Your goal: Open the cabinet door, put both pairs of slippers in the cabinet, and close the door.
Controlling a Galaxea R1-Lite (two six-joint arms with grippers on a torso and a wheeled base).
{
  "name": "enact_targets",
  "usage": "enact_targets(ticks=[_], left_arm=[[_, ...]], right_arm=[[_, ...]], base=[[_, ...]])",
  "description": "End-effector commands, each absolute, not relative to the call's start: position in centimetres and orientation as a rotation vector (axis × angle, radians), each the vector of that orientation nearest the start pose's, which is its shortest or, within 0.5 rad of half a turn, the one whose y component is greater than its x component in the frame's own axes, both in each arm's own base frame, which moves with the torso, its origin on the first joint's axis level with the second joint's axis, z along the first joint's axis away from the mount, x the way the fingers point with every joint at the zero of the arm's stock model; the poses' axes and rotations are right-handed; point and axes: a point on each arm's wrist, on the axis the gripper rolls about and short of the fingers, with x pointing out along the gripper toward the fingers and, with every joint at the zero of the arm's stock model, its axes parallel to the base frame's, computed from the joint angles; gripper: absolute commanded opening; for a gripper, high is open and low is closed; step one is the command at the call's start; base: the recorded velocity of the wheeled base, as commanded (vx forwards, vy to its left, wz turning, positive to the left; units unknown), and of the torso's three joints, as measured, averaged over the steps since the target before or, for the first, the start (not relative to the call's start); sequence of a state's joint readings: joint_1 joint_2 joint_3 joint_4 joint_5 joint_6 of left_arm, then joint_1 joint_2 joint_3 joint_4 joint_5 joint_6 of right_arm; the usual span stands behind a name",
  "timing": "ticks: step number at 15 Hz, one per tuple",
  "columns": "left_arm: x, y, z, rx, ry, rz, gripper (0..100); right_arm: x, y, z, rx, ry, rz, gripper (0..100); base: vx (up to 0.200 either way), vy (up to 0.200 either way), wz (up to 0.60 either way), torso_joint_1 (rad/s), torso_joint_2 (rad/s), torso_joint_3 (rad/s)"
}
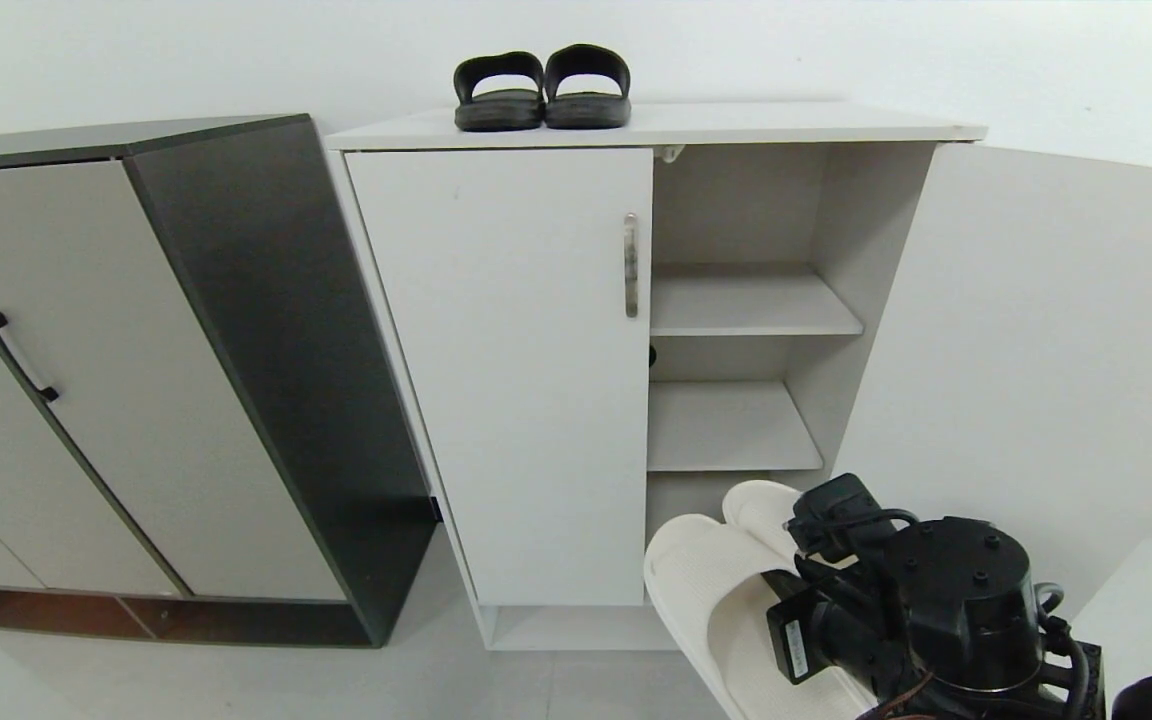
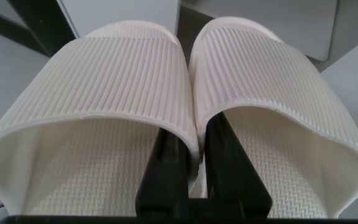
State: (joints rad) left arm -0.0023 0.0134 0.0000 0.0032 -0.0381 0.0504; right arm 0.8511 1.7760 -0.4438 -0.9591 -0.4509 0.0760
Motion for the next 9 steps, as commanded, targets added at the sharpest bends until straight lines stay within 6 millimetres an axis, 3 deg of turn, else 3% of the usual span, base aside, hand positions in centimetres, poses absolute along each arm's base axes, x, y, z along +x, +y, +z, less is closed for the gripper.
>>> enact_targets(ticks=[1,6,9], left_arm=[[-2.3,-0.1,7.5,0.026,0.006,-0.045,0],[-2.3,-0.1,7.5,0.024,0.006,-0.045,0],[-2.3,-0.1,7.5,0.026,0.006,-0.045,0]], right_arm=[[18.5,19.7,10.9,-0.143,0.299,0.383,0],[20.2,21.2,11.8,-0.117,0.256,0.339,0],[21.3,22.2,12.1,-0.103,0.227,0.279,0]], base=[[0.000,0.000,0.00,0.000,0.00,0.000],[0.000,0.000,0.00,0.000,0.00,0.000],[0.000,-0.200,0.00,0.005,0.00,0.004]])
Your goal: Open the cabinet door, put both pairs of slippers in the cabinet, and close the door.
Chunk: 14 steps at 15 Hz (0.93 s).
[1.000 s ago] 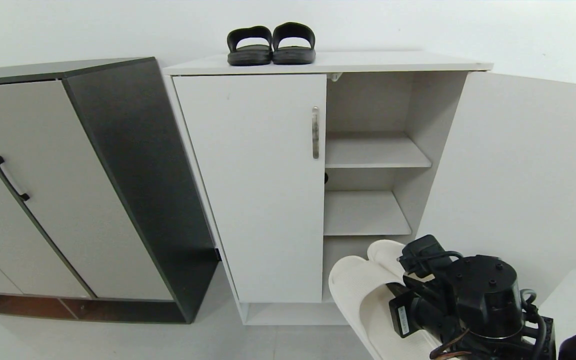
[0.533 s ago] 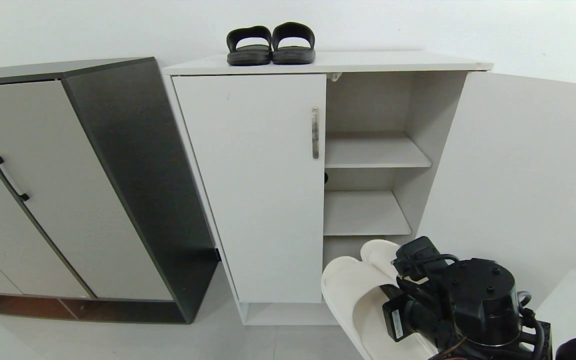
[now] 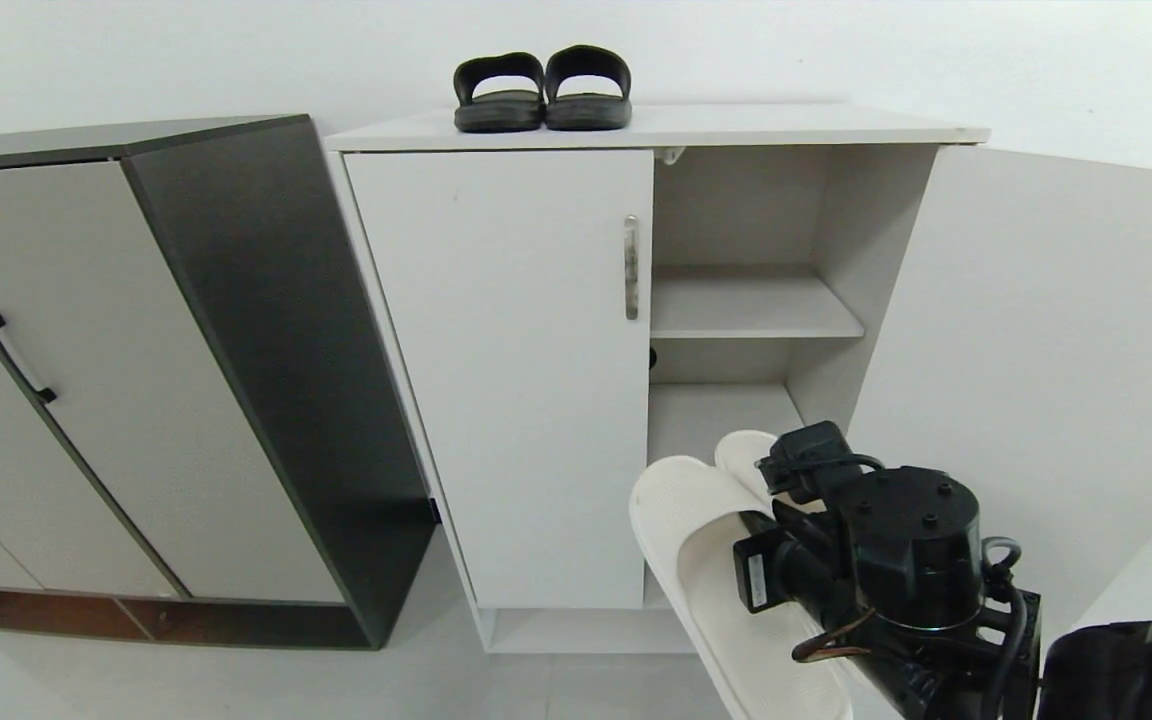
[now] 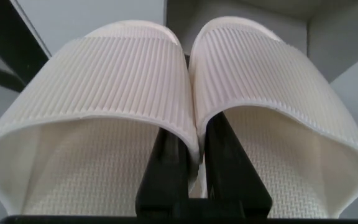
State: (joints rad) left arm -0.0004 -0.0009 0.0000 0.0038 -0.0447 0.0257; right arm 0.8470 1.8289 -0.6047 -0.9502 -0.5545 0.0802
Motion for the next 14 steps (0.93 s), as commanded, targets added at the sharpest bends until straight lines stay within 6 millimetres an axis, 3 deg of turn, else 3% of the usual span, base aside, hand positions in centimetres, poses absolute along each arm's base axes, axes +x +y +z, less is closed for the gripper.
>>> enact_targets(ticks=[1,6,10,12,14], left_arm=[[-2.3,-0.1,7.5,0.026,0.004,-0.045,0],[-2.3,-0.1,7.5,0.026,0.006,-0.045,0],[-2.3,-0.1,7.5,0.024,0.006,-0.045,0],[-2.3,-0.1,7.5,0.024,0.004,-0.045,0],[-2.3,-0.1,7.5,0.026,0.006,-0.045,0]], right_arm=[[21.3,22.3,12.2,-0.097,0.226,0.280,0],[21.1,22.6,11.0,-0.043,0.310,0.268,0],[23.3,26.7,9.6,-0.007,0.426,0.214,0],[24.1,27.5,9.7,-0.012,0.412,0.175,0],[23.6,28.4,9.4,-0.021,0.414,0.197,0]], base=[[0.000,-0.200,0.00,0.002,0.00,0.012],[0.000,-0.200,0.00,0.006,0.00,0.003],[0.000,0.000,0.00,0.000,0.00,0.000],[0.000,0.000,0.00,0.000,0.00,0.000],[0.000,0.000,0.00,0.000,0.00,0.000]])
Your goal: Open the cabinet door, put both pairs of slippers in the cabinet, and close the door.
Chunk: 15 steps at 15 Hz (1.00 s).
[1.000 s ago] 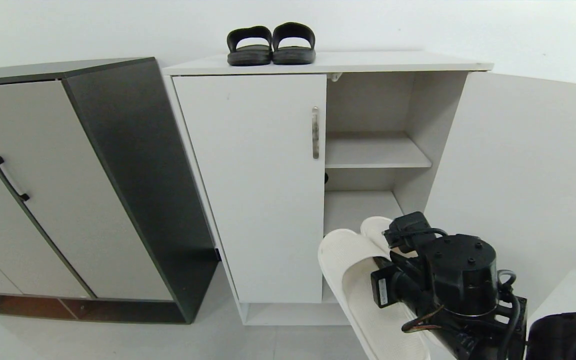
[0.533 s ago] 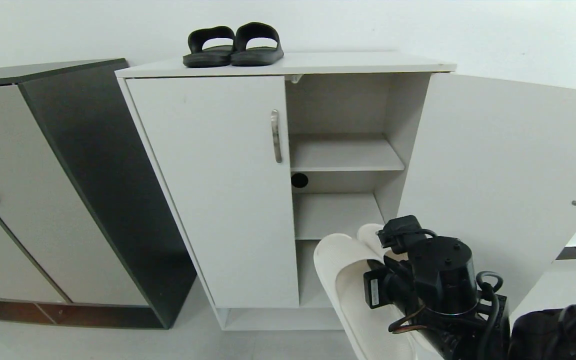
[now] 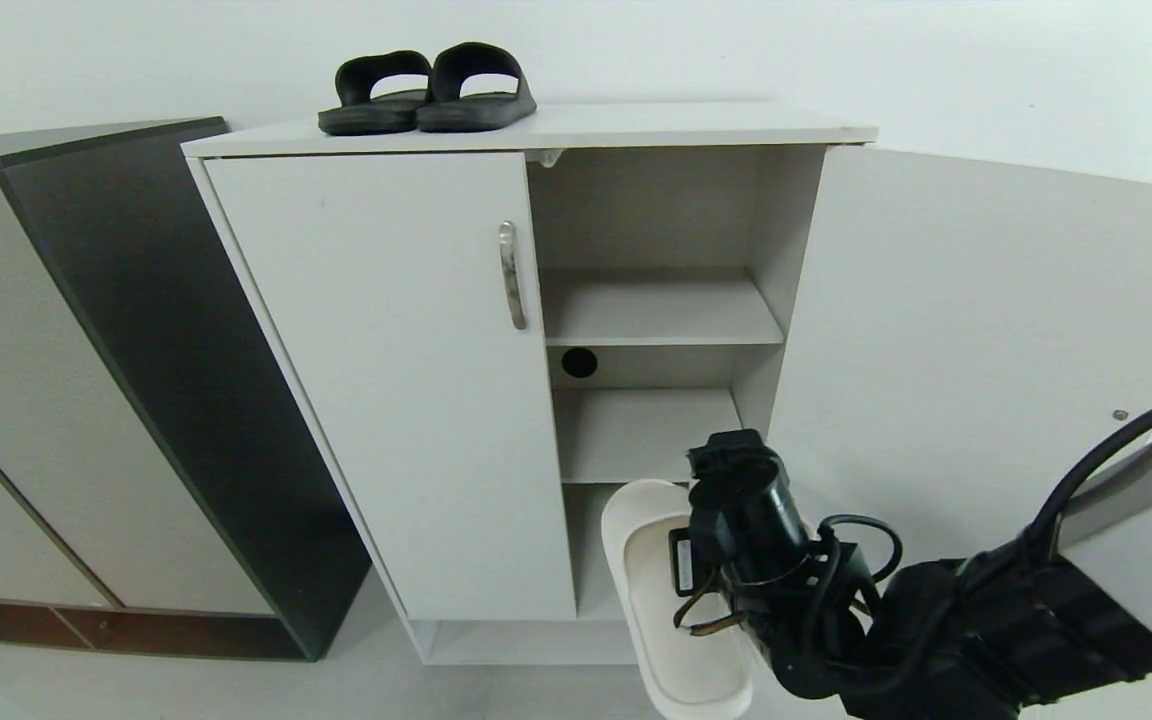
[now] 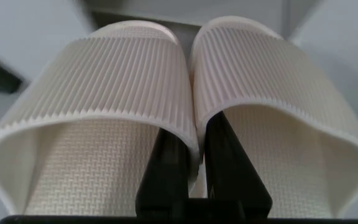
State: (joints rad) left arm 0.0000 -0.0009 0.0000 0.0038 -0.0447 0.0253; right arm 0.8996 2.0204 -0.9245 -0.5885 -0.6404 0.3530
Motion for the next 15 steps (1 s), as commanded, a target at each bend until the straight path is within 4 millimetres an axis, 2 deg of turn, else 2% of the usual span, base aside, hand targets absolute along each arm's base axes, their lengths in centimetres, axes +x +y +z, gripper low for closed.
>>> enact_targets(ticks=[1,4,12,15], left_arm=[[-2.3,-0.1,7.5,0.026,0.006,-0.045,0],[-2.3,-0.1,7.5,0.026,0.006,-0.045,0],[-2.3,-0.1,7.5,0.026,0.006,-0.045,0],[-2.3,-0.1,7.5,0.026,0.004,-0.045,0]], right_arm=[[23.3,28.8,9.0,-0.030,0.418,0.203,0],[23.0,29.2,8.2,-0.043,0.426,0.209,0],[23.1,29.4,7.9,-0.050,0.406,0.169,0],[23.4,29.7,6.7,-0.070,0.412,0.151,0]], base=[[0.000,0.000,0.00,0.000,0.00,0.000],[0.000,0.000,0.00,0.000,0.00,0.000],[0.000,0.000,0.00,0.000,0.00,0.000],[0.000,0.000,0.00,0.002,0.00,-0.091]])
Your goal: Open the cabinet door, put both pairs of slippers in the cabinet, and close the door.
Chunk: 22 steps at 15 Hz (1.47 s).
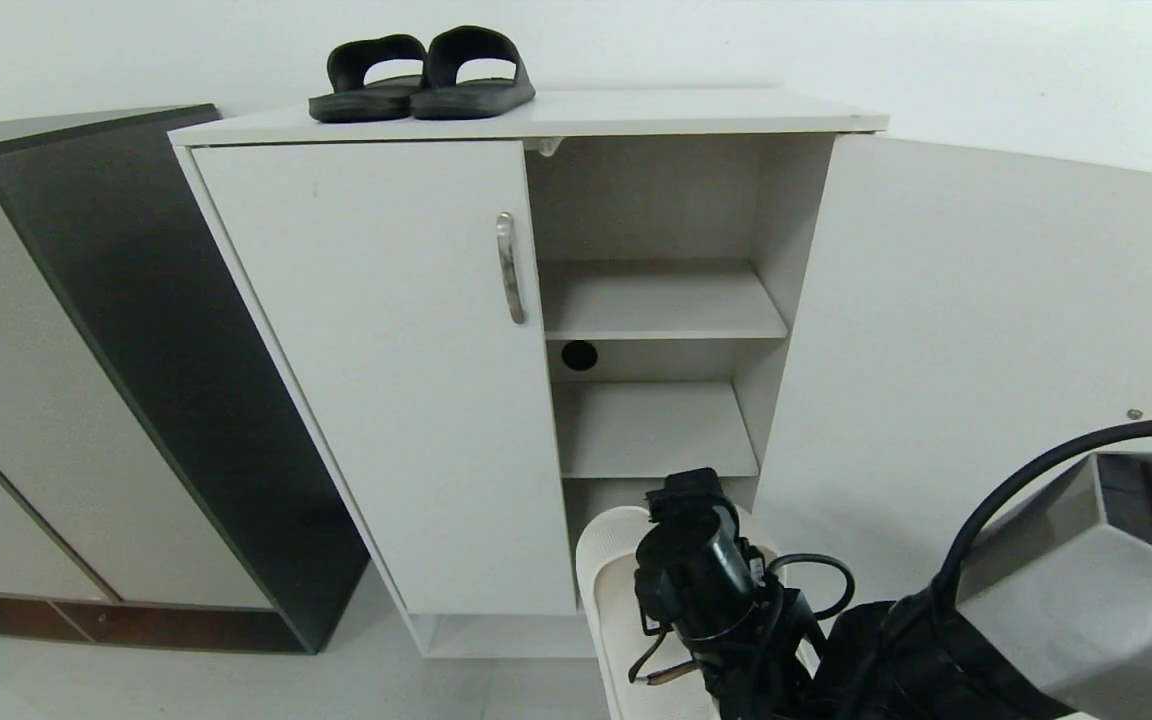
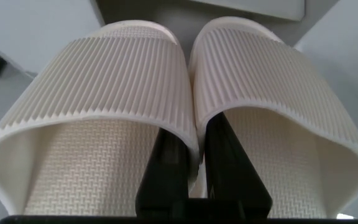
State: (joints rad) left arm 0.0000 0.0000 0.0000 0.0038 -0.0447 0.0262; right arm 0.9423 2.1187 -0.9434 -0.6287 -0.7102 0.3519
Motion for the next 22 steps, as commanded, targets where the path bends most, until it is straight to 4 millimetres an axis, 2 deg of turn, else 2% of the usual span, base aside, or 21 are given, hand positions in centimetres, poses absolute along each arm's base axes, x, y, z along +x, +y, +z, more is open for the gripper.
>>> enact_targets(ticks=[1,7,9,12,17,22], left_arm=[[-2.3,-0.1,7.5,0.026,0.004,-0.045,0],[-2.3,-0.1,7.5,0.032,0.004,-0.045,0],[-2.3,-0.1,7.5,0.043,0.005,-0.046,0],[-2.3,-0.1,7.5,0.038,0.005,-0.046,0],[-2.3,-0.1,7.5,0.038,0.005,-0.046,0],[-2.3,-0.1,7.5,0.038,0.005,-0.046,0]], right_arm=[[23.6,29.9,6.1,-0.077,0.407,0.132,0],[23.9,30.6,6.2,-0.075,0.336,0.135,0],[24.4,31.1,6.7,-0.067,0.244,0.151,0],[25.7,30.8,7.4,-0.042,0.119,0.097,0],[27.2,30.4,4.9,-0.029,0.085,0.040,0],[27.3,30.3,5.5,-0.016,0.054,0.039,0]], base=[[0.000,0.000,0.00,0.002,0.00,-0.188],[0.000,0.000,0.00,0.003,0.01,-0.194],[0.000,0.000,0.00,0.005,0.00,-0.193],[0.000,0.000,0.00,0.001,0.01,-0.165],[0.000,0.000,0.00,0.000,0.00,-0.010],[0.000,0.000,0.00,0.000,0.00,0.000]])
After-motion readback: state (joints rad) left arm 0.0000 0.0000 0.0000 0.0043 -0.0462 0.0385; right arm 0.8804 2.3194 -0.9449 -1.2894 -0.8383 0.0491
